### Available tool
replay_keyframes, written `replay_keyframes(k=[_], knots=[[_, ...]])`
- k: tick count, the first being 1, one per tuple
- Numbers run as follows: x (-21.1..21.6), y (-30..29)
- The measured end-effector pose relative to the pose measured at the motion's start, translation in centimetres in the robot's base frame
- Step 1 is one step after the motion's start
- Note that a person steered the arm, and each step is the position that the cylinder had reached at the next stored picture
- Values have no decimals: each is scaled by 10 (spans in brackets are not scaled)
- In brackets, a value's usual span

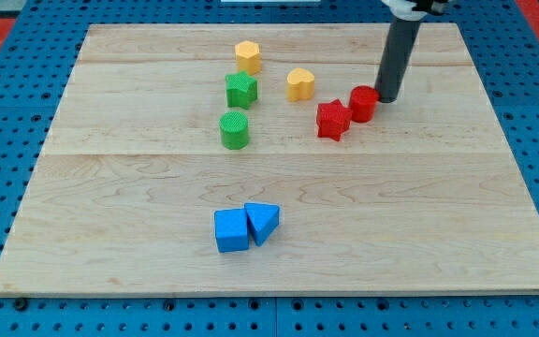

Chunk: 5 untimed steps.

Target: Move the red circle above the red star

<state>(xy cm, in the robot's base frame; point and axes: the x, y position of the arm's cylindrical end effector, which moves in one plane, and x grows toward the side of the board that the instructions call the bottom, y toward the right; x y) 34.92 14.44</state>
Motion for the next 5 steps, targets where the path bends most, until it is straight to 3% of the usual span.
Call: replay_keyframes(k=[1, 2, 5], knots=[[52, 26], [55, 11], [-28, -20]])
